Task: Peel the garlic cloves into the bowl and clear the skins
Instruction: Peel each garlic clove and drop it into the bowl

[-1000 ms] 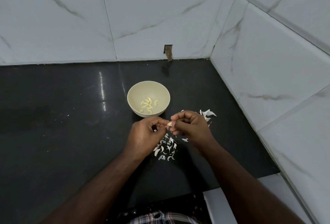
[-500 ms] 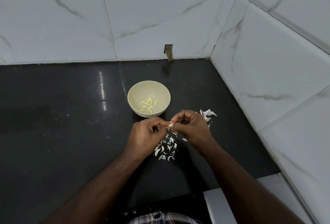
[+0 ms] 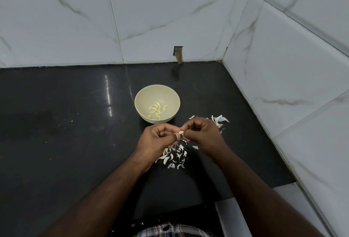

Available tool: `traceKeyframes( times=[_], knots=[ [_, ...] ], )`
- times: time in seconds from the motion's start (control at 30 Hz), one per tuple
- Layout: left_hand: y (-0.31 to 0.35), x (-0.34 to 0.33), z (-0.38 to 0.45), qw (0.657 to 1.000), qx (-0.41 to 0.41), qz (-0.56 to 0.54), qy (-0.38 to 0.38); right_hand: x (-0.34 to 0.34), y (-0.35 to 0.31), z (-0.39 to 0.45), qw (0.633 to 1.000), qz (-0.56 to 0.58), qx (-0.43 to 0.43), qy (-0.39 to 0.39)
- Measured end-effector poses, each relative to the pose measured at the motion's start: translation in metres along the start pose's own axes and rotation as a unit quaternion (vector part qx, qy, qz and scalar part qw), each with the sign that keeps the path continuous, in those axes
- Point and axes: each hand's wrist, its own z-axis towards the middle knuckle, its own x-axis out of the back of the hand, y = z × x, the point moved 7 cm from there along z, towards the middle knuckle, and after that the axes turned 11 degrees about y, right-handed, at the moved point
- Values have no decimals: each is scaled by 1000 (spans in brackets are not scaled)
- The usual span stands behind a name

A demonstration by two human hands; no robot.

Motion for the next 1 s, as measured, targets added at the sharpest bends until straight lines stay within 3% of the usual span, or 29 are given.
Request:
traceKeyframes(
  times=[0.23, 0.5, 0.63, 0.77, 0.9, 1.0],
  knots=[
    [-5, -1, 2, 998, 29, -64, 0, 11, 10, 3, 998, -50, -27, 18],
    [-3, -2, 5, 998, 25, -52, 11, 35, 5, 7, 985, -149, 28, 82],
    [-3, -1, 6, 998, 21, -60, 25, 23, 4, 3, 987, -151, 38, 45],
    [-3, 2, 6, 997, 11, -57, 40, 1, 3, -8, 998, -54, -12, -20],
    [-4, 2, 6, 996, 21, -76, 38, -6, 0, -11, 999, -42, 0, 9],
    [-5, 3, 7, 996, 24, -71, 42, -8, 3, -8, 991, -126, 26, 28]
  ],
)
